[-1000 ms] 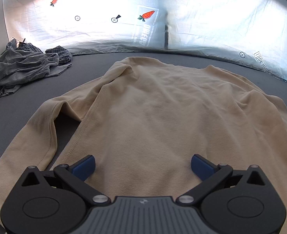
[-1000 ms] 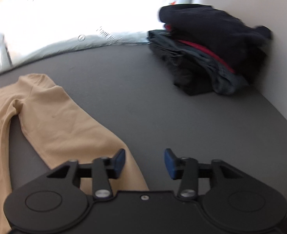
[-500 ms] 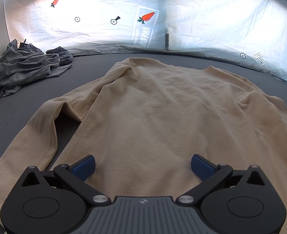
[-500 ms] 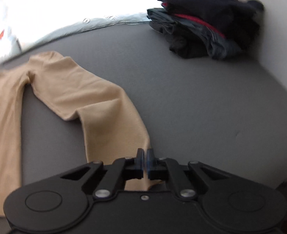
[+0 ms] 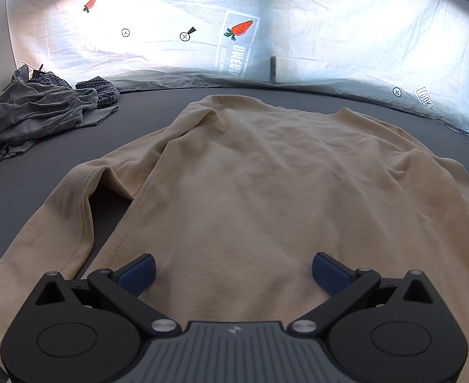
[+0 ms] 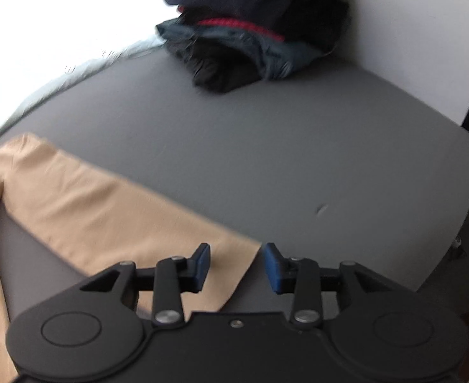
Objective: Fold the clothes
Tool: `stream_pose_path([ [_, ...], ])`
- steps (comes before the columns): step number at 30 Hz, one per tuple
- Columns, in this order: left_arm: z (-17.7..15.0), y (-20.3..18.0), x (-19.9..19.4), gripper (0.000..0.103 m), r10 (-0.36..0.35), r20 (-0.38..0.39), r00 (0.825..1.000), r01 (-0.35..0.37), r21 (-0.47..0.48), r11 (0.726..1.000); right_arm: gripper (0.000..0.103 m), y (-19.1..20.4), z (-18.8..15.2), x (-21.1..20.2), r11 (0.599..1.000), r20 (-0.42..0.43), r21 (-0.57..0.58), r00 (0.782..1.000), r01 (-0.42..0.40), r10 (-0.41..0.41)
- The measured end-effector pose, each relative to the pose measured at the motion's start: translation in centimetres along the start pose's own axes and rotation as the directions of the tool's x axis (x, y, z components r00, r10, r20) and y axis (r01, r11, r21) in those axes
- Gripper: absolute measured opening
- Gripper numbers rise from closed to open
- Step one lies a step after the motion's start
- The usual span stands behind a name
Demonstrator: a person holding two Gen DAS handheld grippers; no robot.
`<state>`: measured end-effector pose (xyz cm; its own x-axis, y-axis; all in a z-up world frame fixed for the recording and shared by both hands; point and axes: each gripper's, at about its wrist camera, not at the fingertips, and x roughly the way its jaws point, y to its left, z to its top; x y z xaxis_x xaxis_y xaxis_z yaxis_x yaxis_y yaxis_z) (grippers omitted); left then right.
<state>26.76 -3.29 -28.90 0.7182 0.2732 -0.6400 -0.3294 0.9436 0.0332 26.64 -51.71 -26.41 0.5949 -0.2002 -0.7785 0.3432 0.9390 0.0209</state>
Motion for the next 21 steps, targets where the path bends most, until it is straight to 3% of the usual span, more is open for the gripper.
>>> stream_pose_path([
  [1,0.0,0.0,0.0,0.103,0.000,0.000,1.000,0.000,0.000,1.000,0.018,0.1,-0.1,-0.2,1.000,0.001,-0.019,1.000,0.015,-0.015],
  [2,0.0,0.0,0.0,0.103,0.000,0.000,1.000,0.000,0.000,1.000,0.016,0.3,0.0,-0.2,0.999,-0.006,-0.025,0.999,0.033,-0.033],
  [6,0.2,0.0,0.1,0.103,-0.001,-0.009,1.000,0.001,-0.004,1.000,0.013,1.2,0.9,-0.1,0.989,-0.019,-0.048,0.990,0.137,-0.138],
  [8,0.4,0.1,0.1,0.103,-0.005,-0.019,1.000,0.005,-0.007,1.000,0.013,2.3,0.9,-0.4,0.987,0.020,-0.088,0.991,0.134,-0.133],
  [11,0.6,0.4,0.1,0.103,-0.023,-0.032,0.999,0.023,-0.003,1.000,0.018,4.9,0.9,-1.1,0.988,0.070,-0.134,0.995,0.073,-0.064],
  [15,1.5,1.8,-0.3,0.102,-0.111,-0.074,0.991,0.111,-0.010,0.994,0.044,10.9,0.1,-2.0,0.972,0.144,-0.228,0.986,-0.055,0.090],
  [16,1.8,2.5,-0.9,0.101,-0.137,-0.068,0.988,0.136,-0.022,0.990,0.050,12.7,-0.3,-2.1,0.962,0.147,-0.254,0.979,-0.098,0.139],
  [19,3.0,5.3,-3.8,0.101,-0.100,0.026,0.995,0.100,0.002,0.995,0.062,17.8,-1.8,-2.1,0.915,0.092,-0.292,0.945,-0.277,0.315],
  [21,3.9,7.9,-5.3,0.101,-0.066,0.060,0.996,0.064,0.026,0.998,0.071,21.6,-3.1,-1.8,0.878,0.062,-0.337,0.923,-0.339,0.380],
])
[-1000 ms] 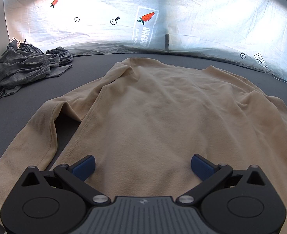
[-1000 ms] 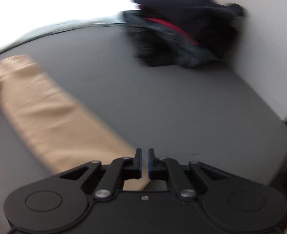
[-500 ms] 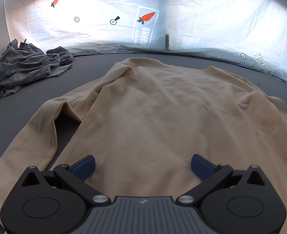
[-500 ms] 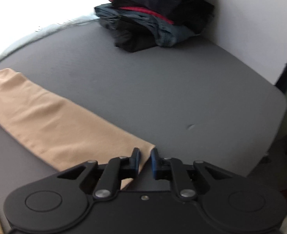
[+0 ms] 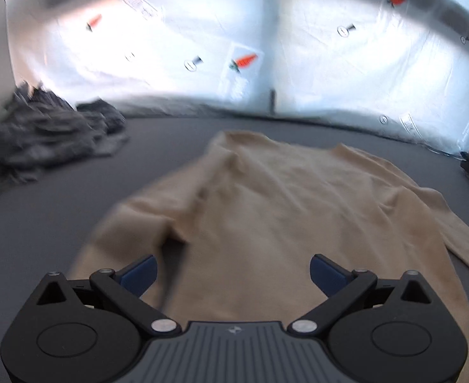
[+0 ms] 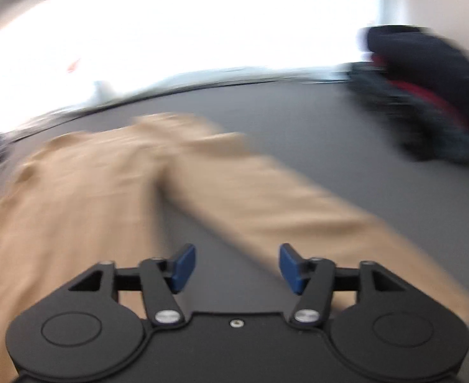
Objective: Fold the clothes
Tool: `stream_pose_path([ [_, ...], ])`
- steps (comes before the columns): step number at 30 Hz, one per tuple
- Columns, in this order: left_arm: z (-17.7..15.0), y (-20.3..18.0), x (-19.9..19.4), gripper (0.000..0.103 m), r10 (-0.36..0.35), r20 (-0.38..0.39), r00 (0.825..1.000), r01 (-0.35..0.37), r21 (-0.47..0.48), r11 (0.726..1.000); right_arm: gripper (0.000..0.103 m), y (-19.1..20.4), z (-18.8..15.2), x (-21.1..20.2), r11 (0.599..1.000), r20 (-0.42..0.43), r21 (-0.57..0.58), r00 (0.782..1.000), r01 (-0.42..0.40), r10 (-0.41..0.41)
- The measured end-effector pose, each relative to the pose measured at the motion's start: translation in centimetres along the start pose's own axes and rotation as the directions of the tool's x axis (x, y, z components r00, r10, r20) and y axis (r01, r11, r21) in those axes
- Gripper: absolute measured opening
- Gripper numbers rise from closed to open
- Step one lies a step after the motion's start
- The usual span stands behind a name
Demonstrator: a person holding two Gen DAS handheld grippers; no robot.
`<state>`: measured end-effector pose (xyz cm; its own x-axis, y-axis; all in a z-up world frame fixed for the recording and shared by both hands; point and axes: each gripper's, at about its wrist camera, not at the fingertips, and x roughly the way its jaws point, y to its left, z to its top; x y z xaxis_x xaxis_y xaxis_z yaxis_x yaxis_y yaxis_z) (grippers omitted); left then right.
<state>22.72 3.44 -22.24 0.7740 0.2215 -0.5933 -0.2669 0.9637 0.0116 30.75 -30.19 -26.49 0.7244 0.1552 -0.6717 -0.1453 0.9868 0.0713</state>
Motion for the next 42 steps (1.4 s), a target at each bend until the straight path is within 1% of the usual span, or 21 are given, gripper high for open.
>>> stream_pose_path([
  [1,0.4,1.4,-0.3,0.101,0.023,-0.003,1.000,-0.023,0.001,1.000,0.077,1.6,-0.2,0.7,1.000,0.004,-0.015,1.000,-0.019,0.019],
  [3,0.6,4.4,-0.2,0.096,0.085,-0.038,0.996,-0.085,-0.006,0.996,0.078,4.3,-0.8,2.0,0.998,0.016,-0.039,0.999,-0.047,0.048],
  [4,0.5,5.9,0.2,0.087,0.111,-0.071,0.991,-0.112,-0.015,0.994,0.078,5.6,-1.4,2.5,0.998,0.024,-0.047,0.998,-0.051,0.052],
  [5,0.2,7.5,0.7,0.074,0.116,-0.122,0.986,-0.121,-0.032,0.992,0.078,6.7,-1.8,3.1,0.998,0.023,-0.052,0.999,-0.042,0.043],
  [6,0.0,9.1,1.2,0.069,0.120,-0.175,0.977,-0.130,-0.049,0.990,0.078,7.5,-2.1,3.7,0.998,0.015,-0.052,0.999,-0.032,0.033],
  [7,-0.4,10.4,1.8,0.066,0.107,-0.231,0.967,-0.127,-0.073,0.989,0.081,8.2,-2.4,3.9,0.999,0.018,-0.049,1.000,-0.016,0.017],
  [9,-1.2,12.5,2.4,0.064,0.018,-0.301,0.953,-0.061,-0.132,0.989,0.085,9.1,-2.7,4.3,0.997,0.040,-0.069,0.999,0.026,-0.024],
  [11,-2.1,13.6,2.4,0.057,-0.054,-0.316,0.947,0.001,-0.168,0.986,0.091,9.4,-3.0,4.6,0.995,0.064,-0.078,0.997,0.057,-0.052],
  [12,-2.4,13.6,2.2,0.053,-0.055,-0.306,0.951,0.009,-0.151,0.988,0.095,9.3,-3.0,4.9,0.995,0.071,-0.073,0.995,0.070,-0.064],
  [14,-2.6,13.9,2.1,0.013,-0.064,-0.287,0.956,0.028,-0.129,0.991,0.100,9.0,-2.9,5.5,0.994,0.074,-0.061,0.994,0.087,-0.082],
  [15,-2.7,14.0,2.1,0.009,-0.069,-0.278,0.958,0.037,-0.118,0.992,0.103,8.8,-2.8,5.9,0.995,0.067,-0.046,0.994,0.084,-0.080],
  [16,-2.7,14.2,2.1,0.003,-0.076,-0.271,0.960,0.048,-0.111,0.993,0.103,8.6,-2.7,6.0,0.996,0.063,-0.034,0.995,0.079,-0.077],
  [17,-2.5,14.8,2.2,0.003,-0.100,-0.272,0.957,0.064,-0.138,0.988,0.103,8.5,-2.7,6.2,0.996,0.062,-0.030,0.995,0.079,-0.077],
  [19,-1.8,15.9,2.4,0.002,-0.113,-0.269,0.957,0.073,-0.155,0.985,0.103,8.7,-2.8,6.3,0.996,0.066,-0.037,0.994,0.087,-0.084],
  [21,-0.8,17.2,2.1,0.002,-0.082,-0.252,0.964,0.054,-0.118,0.992,0.103,8.8,-2.8,6.3,0.995,0.067,-0.037,0.994,0.089,-0.086],
  [23,0.4,19.3,1.7,0.002,-0.035,-0.219,0.975,0.013,-0.101,0.995,0.103,8.9,-2.8,6.3,0.995,0.067,-0.033,0.994,0.089,-0.086],
  [26,2.4,22.8,1.7,0.002,0.023,-0.181,0.983,-0.046,-0.127,0.991,0.103,8.9,-2.9,6.3,0.995,0.069,-0.034,0.994,0.091,-0.089],
  [28,3.5,24.6,2.0,0.002,0.054,-0.159,0.986,-0.076,-0.135,0.988,0.103,8.9,-2.9,6.3,0.995,0.069,-0.033,0.994,0.091,-0.089],
  [32,4.3,26.4,3.0,0.002,0.081,-0.155,0.985,-0.100,-0.114,0.988,0.103,9.0,-2.9,6.3,0.995,0.070,-0.034,0.994,0.092,-0.089],
  [39,3.8,27.7,5.9,0.003,0.126,-0.203,0.971,-0.146,-0.085,0.986,0.103,8.8,-2.9,6.4,0.996,0.070,-0.034,0.994,0.088,-0.086],
  [42,3.2,28.0,7.2,0.004,0.173,-0.262,0.950,-0.194,-0.057,0.979,0.103,8.8,-3.0,6.4,0.996,0.071,-0.032,0.994,0.086,-0.083],
])
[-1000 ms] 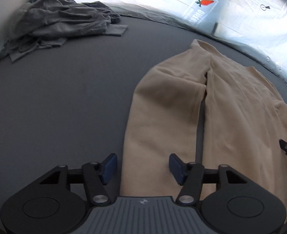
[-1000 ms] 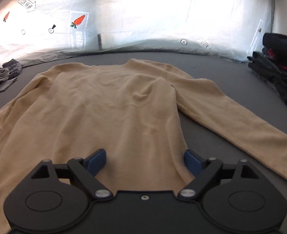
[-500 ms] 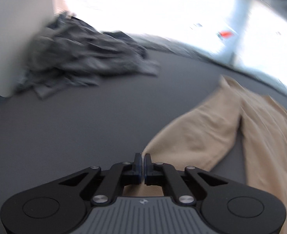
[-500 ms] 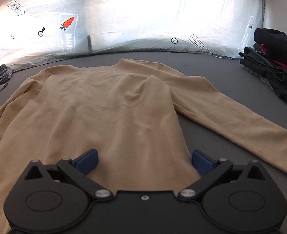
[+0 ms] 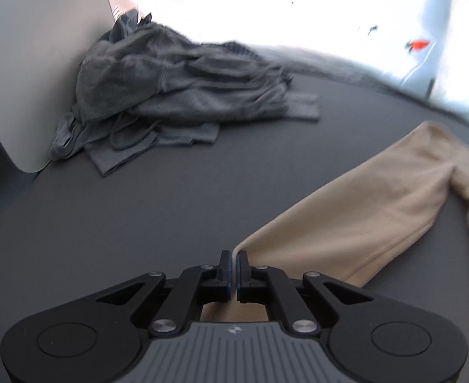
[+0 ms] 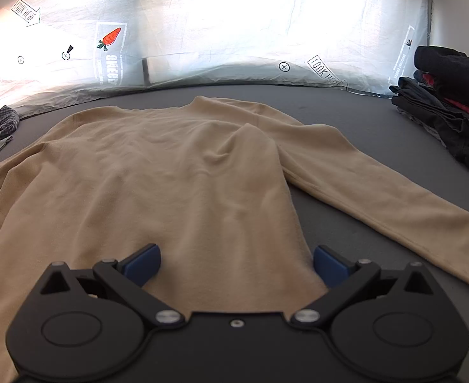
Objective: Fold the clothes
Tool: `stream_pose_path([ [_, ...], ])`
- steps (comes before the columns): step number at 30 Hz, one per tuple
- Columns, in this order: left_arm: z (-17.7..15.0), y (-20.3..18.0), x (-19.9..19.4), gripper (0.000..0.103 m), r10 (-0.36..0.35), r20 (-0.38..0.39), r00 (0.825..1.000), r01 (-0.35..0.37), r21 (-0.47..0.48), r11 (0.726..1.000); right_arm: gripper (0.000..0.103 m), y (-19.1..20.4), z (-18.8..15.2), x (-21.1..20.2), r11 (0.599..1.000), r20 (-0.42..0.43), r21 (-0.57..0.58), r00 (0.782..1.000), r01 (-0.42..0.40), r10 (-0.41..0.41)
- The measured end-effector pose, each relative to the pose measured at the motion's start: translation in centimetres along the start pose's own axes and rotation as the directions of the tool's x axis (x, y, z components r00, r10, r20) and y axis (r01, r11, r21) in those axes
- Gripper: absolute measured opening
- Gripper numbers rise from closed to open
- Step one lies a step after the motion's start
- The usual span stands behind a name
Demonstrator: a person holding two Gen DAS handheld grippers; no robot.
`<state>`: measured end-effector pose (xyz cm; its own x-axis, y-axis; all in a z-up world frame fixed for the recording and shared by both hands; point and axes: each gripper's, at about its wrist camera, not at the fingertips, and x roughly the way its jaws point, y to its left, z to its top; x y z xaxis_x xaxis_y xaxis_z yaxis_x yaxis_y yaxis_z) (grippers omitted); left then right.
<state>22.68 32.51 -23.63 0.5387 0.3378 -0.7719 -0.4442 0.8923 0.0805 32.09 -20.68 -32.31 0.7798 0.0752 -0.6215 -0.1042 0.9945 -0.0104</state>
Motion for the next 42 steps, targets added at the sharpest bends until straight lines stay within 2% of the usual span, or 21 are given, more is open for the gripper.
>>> stream_pose_path([
  [3,-0.1,0.6,1.3,0.009,0.014,-0.061,0.998,-0.016,-0.039,0.999,0.103,-0.1,0.0,0.0,1.000,0.000,0.003,1.000,-0.004,0.004],
  [6,0.1,1.0,1.3,0.020,0.038,-0.071,0.997,-0.044,-0.080,0.996,0.103,0.0,0.0,0.0,1.000,0.000,0.003,1.000,-0.005,0.005],
  [7,0.3,1.0,1.1,0.025,0.048,-0.066,0.997,-0.054,-0.097,0.994,0.103,0.0,0.0,0.0,1.000,-0.001,0.004,1.000,-0.006,0.006],
  [9,0.9,1.1,0.4,0.026,0.059,-0.040,0.997,-0.064,-0.140,0.988,0.103,0.1,0.1,0.0,1.000,-0.003,0.003,1.000,-0.004,0.004],
  [12,2.4,-0.1,-0.2,0.030,0.004,-0.004,1.000,-0.004,-0.162,0.987,0.102,0.2,0.6,0.0,1.000,-0.020,0.001,1.000,-0.003,0.003],
  [14,3.7,-1.9,-0.2,0.036,-0.038,0.012,0.999,0.040,-0.137,0.990,0.094,0.3,1.4,0.0,1.000,-0.043,-0.005,0.999,-0.011,0.011],
  [16,5.1,-4.5,0.0,0.039,-0.113,0.031,0.993,0.115,-0.069,0.991,0.069,0.0,2.9,-0.1,1.000,-0.027,-0.008,0.999,-0.019,0.019],
  [20,7.9,-11.0,1.4,0.041,-0.242,0.059,0.969,0.240,0.032,0.970,0.062,-1.5,6.9,0.9,0.998,0.040,-0.017,0.998,-0.053,0.054],
  [21,8.6,-12.7,1.8,0.041,-0.270,0.065,0.961,0.267,0.055,0.962,0.051,-2.0,8.3,1.9,0.997,0.052,-0.040,0.997,-0.059,0.061],
  [22,9.3,-14.4,2.3,0.041,-0.290,0.073,0.954,0.284,0.079,0.955,0.034,-2.6,9.5,3.0,0.996,0.058,-0.066,0.996,-0.066,0.070],
  [24,10.7,-17.7,3.5,0.041,-0.329,0.086,0.940,0.318,0.127,0.940,0.019,-3.6,12.0,5.9,0.991,0.060,-0.113,0.995,-0.067,0.075],
  [28,13.9,-24.0,6.8,0.040,-0.416,0.084,0.905,0.395,0.193,0.898,0.020,-5.3,16.5,11.5,0.977,0.062,-0.168,0.987,-0.133,0.145],
  [31,16.3,-28.3,9.8,0.041,-0.464,0.060,0.884,0.435,0.261,0.862,0.029,-5.6,19.0,15.8,0.953,0.042,-0.236,0.978,-0.189,0.205],
  [33,17.7,-30.8,11.5,0.041,-0.469,0.046,0.882,0.430,0.331,0.840,0.032,-5.4,20.2,18.9,0.934,-0.009,-0.283,0.974,-0.220,0.226],
  [35,18.8,-32.5,13.2,0.041,-0.477,0.020,0.879,0.432,0.394,0.811,0.038,-5.5,21.1,21.6,0.907,-0.066,-0.284,0.950,-0.310,0.304],
  [36,19.2,-32.9,13.9,0.041,-0.482,0.002,0.876,0.439,0.409,0.800,0.049,-5.7,21.4,22.7,0.894,-0.091,-0.269,0.934,-0.358,0.346],
  [37,19.6,-33.3,14.6,0.041,-0.488,-0.016,0.873,0.448,0.421,0.789,0.055,-5.8,21.6,23.7,0.881,-0.115,-0.257,0.917,-0.398,0.381],
  [40,20.3,-33.6,16.4,0.043,-0.513,-0.078,0.855,0.498,0.403,0.768,0.048,-5.8,21.6,25.5,0.865,-0.141,-0.254,0.901,-0.434,0.410],
  [41,20.2,-33.6,16.9,0.040,-0.515,-0.090,0.853,0.506,0.391,0.769,0.044,-5.8,21.6,25.7,0.860,-0.140,-0.251,0.896,-0.443,0.421],
  [42,20.2,-33.5,17.3,0.038,-0.517,-0.098,0.851,0.512,0.379,0.771,0.036,-5.8,21.7,25.7,0.857,-0.141,-0.250,0.893,-0.450,0.427],
])
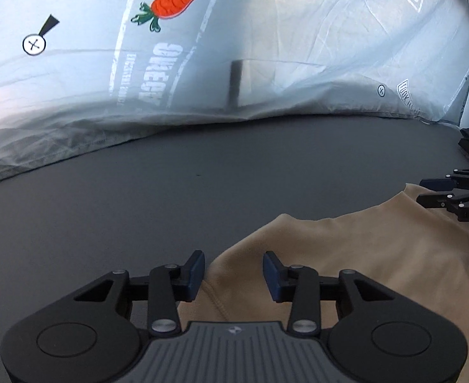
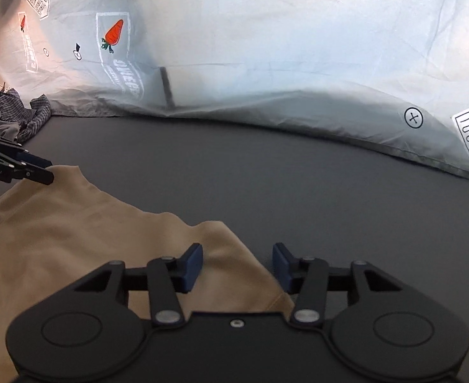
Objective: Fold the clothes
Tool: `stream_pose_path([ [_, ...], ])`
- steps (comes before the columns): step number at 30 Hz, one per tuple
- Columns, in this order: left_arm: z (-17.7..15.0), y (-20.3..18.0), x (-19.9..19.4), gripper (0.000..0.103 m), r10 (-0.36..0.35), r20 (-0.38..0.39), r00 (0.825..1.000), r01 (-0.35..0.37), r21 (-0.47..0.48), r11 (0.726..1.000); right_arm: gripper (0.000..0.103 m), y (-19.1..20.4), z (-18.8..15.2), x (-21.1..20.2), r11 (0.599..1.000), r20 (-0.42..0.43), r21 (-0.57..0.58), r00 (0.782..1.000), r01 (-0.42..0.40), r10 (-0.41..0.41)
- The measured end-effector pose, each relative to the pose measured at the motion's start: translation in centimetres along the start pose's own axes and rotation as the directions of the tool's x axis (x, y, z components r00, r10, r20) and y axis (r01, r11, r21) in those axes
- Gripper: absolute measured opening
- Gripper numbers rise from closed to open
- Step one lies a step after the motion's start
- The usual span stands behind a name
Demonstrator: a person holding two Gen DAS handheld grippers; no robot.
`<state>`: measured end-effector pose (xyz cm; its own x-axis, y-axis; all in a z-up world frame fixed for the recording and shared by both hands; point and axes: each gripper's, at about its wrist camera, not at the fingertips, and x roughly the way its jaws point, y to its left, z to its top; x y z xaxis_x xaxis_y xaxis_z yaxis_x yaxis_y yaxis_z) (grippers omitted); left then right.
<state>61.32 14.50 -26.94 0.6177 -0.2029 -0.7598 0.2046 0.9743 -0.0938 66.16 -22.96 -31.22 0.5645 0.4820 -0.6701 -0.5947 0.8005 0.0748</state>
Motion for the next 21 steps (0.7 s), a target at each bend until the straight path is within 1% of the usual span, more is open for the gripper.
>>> stream_pose_path([
  [1,-0.1,0.2,-0.1,0.026,0.007,0.016,1.000,-0.006,-0.009,1.000,0.009,0.1,0.1,-0.1,1.000,0.002,-0.005,1.000,-0.003,0.003],
  [2,-0.3,0.4,-0.1,0.009,0.015,0.021,1.000,-0.014,-0.025,1.000,0.004,0.2,0.2,-0.2,1.000,0.005,-0.010,1.000,-0.004,0.004],
  [3,-0.4,0.4,-0.4,0.009,0.025,0.029,0.999,-0.024,-0.043,0.999,0.003,0.4,0.2,-0.3,1.000,0.008,-0.016,1.000,-0.006,0.006],
  [5,-0.7,-0.5,-0.6,0.006,0.086,0.054,0.995,-0.084,-0.030,0.996,0.002,1.2,0.4,-0.3,0.998,0.044,-0.055,0.998,0.043,-0.041],
  [6,-0.8,-1.2,-0.6,0.006,0.128,0.063,0.990,-0.129,0.013,0.992,0.002,1.4,0.6,-0.1,0.995,0.059,-0.069,0.996,0.067,-0.063],
  [9,-0.2,-1.9,-0.5,0.006,0.200,0.089,0.976,-0.206,0.061,0.977,0.002,1.5,1.5,1.1,0.990,0.083,-0.089,0.991,0.112,-0.105],
  [11,0.5,-0.9,0.2,0.006,0.230,0.087,0.969,-0.233,0.034,0.972,0.002,1.3,1.8,2.8,0.985,0.069,-0.102,0.989,0.138,-0.131],
  [13,0.8,0.0,1.0,0.006,0.221,0.078,0.972,-0.221,-0.006,0.975,0.001,1.3,2.1,3.6,0.980,0.083,-0.109,0.984,0.164,-0.155],
  [15,0.9,0.0,1.1,0.006,0.222,0.083,0.971,-0.222,-0.017,0.975,0.002,1.7,2.6,4.0,0.974,0.064,-0.128,0.981,0.187,-0.180],
  [16,0.9,-0.2,1.0,0.007,0.227,0.079,0.971,-0.227,-0.018,0.974,0.003,1.9,2.7,4.0,0.969,0.060,-0.141,0.979,0.201,-0.195],
  [17,0.8,-0.2,1.0,0.011,0.231,0.080,0.970,-0.229,-0.030,0.973,0.004,2.0,2.7,3.9,0.966,0.060,-0.144,0.977,0.213,-0.206],
  [18,0.8,-0.2,0.8,0.014,0.235,0.082,0.969,-0.232,-0.048,0.972,0.008,2.2,2.7,3.8,0.964,0.061,-0.145,0.974,0.223,-0.216],
  [19,0.8,-0.1,0.5,0.016,0.235,0.089,0.968,-0.230,-0.069,0.971,0.015,2.3,2.8,3.6,0.964,0.066,-0.141,0.973,0.227,-0.220],
  [21,0.7,0.0,-0.3,0.020,0.235,0.105,0.966,-0.223,-0.116,0.968,0.024,2.8,2.8,2.7,0.961,0.090,-0.133,0.968,0.243,-0.233],
])
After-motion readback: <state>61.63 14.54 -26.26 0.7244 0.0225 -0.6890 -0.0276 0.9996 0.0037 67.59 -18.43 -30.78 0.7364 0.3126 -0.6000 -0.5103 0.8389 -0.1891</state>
